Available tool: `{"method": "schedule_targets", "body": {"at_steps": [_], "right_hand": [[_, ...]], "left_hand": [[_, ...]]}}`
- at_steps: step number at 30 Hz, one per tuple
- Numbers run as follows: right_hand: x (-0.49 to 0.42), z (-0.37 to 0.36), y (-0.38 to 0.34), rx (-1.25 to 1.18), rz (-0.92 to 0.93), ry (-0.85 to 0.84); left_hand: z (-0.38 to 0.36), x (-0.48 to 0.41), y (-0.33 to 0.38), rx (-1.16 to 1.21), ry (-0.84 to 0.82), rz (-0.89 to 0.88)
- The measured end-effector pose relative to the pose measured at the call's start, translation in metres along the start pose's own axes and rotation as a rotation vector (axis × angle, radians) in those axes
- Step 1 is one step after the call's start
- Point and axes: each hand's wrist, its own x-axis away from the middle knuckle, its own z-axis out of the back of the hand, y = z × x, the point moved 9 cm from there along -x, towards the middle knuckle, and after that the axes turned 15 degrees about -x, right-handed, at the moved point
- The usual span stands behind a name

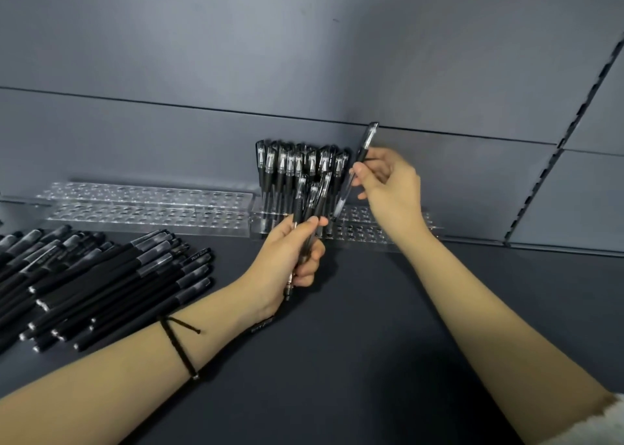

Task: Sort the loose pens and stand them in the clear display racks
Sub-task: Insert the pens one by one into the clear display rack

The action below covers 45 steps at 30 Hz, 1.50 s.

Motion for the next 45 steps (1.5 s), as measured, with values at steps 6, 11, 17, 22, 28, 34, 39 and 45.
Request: {"method": "schedule_targets", "body": {"at_steps": [6, 11, 17, 22, 28, 34, 39, 45], "right_hand": [[-0.003, -0.002, -0.008, 0.060, 0.076, 0.000], [0.000, -0.022, 0.012, 0.368, -0.038, -0.228], [-0.002, -0.020, 0.025, 0.580, -0.174, -0.394], [0.004, -0.025, -0.002, 0.213, -0.363, -0.421], [0.024, -0.054, -0.002, 0.164, -0.386, -0.639], [-0.023, 0.011, -0.021, -0.299, -0.301, -0.188], [-0.039, 0.035, -0.009, 0.134, -0.030, -0.012], [-0.033, 0.017, 0.003, 0.267, 0.050, -0.080]], "left_hand": [[-0.001, -0.002, 0.000, 0.028, -0.017, 0.002], [0.000, 0.001, 0.001, 0.025, -0.011, -0.001], [0.002, 0.001, 0.004, 0.022, -0.019, -0.012], [-0.001, 0.004, 0.012, 0.073, -0.075, -0.092], [0.000, 0.009, 0.018, 0.009, -0.089, -0.163], [0.009, 0.009, 0.011, -0.055, -0.023, -0.080], [0.010, 0.007, 0.008, -0.088, -0.012, -0.073], [0.012, 0.008, 0.008, -0.091, -0.013, -0.071]]}}
